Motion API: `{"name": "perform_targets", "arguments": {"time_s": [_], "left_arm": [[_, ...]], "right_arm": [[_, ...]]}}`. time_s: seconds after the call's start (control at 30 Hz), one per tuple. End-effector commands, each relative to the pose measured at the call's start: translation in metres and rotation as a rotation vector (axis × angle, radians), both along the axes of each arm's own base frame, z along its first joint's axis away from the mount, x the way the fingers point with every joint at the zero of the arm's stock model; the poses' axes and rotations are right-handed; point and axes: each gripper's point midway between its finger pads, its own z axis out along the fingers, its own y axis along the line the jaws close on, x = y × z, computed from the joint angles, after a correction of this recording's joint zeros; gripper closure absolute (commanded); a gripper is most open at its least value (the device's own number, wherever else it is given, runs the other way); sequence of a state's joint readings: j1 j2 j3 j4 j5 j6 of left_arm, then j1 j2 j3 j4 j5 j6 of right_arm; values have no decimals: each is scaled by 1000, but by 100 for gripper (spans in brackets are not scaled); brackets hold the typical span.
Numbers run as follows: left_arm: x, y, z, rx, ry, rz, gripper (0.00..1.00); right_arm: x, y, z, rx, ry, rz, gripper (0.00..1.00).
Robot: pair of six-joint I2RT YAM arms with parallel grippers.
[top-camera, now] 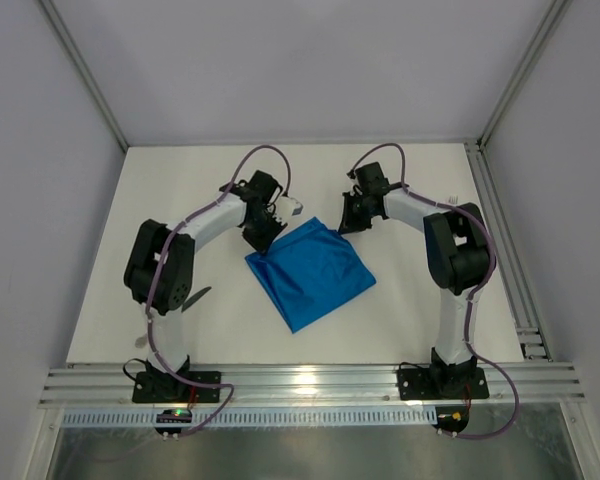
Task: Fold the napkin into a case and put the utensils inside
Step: Smooth out the square-folded napkin at the center of the board.
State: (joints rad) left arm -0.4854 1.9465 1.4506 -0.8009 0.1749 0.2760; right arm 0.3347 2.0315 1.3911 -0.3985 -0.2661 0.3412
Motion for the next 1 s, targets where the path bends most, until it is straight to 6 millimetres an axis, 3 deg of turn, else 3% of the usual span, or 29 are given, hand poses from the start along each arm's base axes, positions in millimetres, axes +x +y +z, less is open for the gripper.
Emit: {"name": "perform_targets", "arguments": {"time_s": [0.0,0.17,0.3,0.57,0.63,0.77,0.87,0.9,0.97], "left_arm": [[1,0,32,-26,-85,-24,100],[-3,14,34,-3,-104,-30,100],[-10,33,17,16,-54,1,100],[-9,47,8,6,-34,28,97],[-11,47,8,0,-34,21,96],[-12,48,7,6,-32,21,96],[-13,49,4,10,-26,20,96],[-12,49,4,9,-27,23,96],[-12,49,3,9,-30,26,96]], "right_arm": [[11,24,36,84,-105,65,96],[16,34,42,107,-131,82,96],[22,42,50,120,-152,97,96],[27,58,27,123,-111,139,96],[31,58,30,111,-116,136,85],[51,65,61,111,-220,124,61],[64,73,68,96,-255,118,57],[62,77,53,73,-224,124,57],[67,84,46,50,-218,132,57]]}}
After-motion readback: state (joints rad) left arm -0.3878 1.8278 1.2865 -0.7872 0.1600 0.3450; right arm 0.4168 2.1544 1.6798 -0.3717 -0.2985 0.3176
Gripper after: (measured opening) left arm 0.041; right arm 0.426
